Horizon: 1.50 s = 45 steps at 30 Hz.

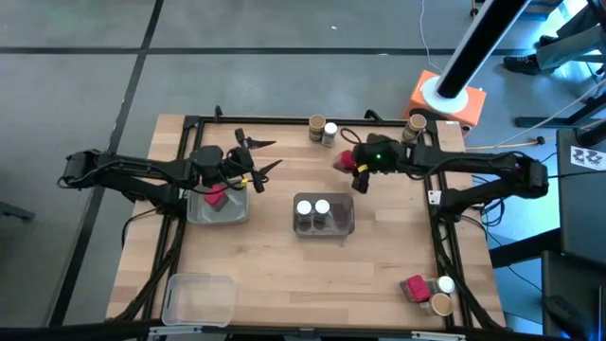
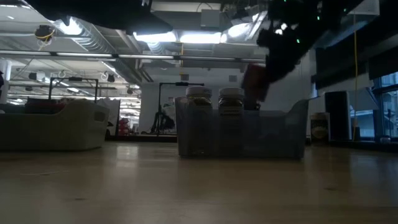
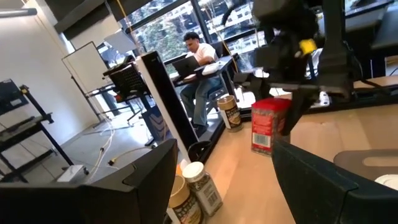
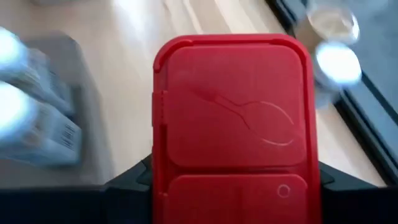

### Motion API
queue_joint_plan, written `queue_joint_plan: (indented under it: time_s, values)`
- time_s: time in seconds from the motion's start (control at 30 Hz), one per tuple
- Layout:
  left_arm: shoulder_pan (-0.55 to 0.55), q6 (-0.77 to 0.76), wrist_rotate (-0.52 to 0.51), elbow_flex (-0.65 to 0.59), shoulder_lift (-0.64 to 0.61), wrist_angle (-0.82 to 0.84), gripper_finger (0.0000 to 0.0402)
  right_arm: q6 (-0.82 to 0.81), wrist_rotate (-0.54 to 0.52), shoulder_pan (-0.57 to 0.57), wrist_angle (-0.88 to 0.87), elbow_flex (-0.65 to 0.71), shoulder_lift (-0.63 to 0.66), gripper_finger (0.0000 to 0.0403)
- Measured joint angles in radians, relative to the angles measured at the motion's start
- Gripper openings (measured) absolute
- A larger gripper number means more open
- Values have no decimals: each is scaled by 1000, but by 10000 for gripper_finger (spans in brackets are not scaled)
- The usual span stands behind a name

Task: Sort spices by type
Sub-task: Put the top red seasoning can into the gray bin

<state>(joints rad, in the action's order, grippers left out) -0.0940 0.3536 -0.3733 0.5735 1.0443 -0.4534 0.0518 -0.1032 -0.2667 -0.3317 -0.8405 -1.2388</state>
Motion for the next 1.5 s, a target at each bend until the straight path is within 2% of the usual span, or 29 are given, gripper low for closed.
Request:
queue_joint_plan:
  time_s: [0.33, 0.57, 0.7, 0.83, 1.07, 1.3, 1.5]
  values:
    - [0, -29, 4, 0, 0, -2, 250, 5, 0, 149, 126, -51, -3, 199]
    - [0, -38, 220, 0, 11, -4, 251, 8, 0, 214, 225, -51, -28, 199]
    - [0, -68, 248, 0, 40, -31, 251, 17, 0, 223, 281, -51, -77, 199]
    - [0, -74, 250, 1, 88, -82, 251, 29, -1, 223, 337, -51, -136, 199]
    - [2, -119, 286, 85, 204, -34, 251, 36, -9, 221, 437, -50, -196, 199]
    - [2, -143, 304, 161, 336, -24, 251, 36, -9, 221, 458, -50, -205, 199]
    - [3, -169, 359, 208, 396, -23, 251, 36, -8, 221, 469, -50, -205, 200]
